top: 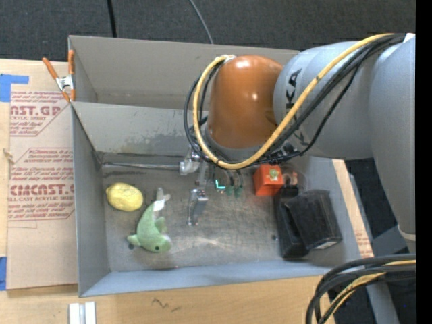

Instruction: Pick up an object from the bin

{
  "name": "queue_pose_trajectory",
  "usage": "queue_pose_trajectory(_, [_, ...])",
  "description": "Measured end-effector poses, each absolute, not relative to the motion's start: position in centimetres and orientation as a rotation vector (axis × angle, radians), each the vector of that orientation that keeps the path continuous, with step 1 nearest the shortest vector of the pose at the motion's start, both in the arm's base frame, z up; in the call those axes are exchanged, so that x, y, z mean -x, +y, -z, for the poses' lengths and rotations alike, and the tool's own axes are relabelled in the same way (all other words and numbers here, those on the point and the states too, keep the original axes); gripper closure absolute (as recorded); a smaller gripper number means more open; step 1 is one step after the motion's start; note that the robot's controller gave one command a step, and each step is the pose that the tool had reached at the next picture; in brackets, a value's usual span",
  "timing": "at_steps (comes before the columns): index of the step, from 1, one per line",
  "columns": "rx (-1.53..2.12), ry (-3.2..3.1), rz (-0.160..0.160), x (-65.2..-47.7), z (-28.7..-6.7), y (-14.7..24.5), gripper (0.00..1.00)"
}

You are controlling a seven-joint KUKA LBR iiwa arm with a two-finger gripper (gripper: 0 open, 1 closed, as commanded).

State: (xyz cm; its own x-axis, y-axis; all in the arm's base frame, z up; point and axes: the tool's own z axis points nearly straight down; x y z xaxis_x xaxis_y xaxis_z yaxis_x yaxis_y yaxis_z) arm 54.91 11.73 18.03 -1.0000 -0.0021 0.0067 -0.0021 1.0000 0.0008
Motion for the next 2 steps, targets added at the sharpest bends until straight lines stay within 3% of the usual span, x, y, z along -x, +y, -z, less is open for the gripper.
queue_pose_trajectory(1, [-0.002, -3.142, 0.003, -55.1, -18.4, 11.7, 0.00])
queue_pose_trajectory(2, [-0.230, -3.143, 0.000, -54.8, -16.4, 12.5, 0.00])
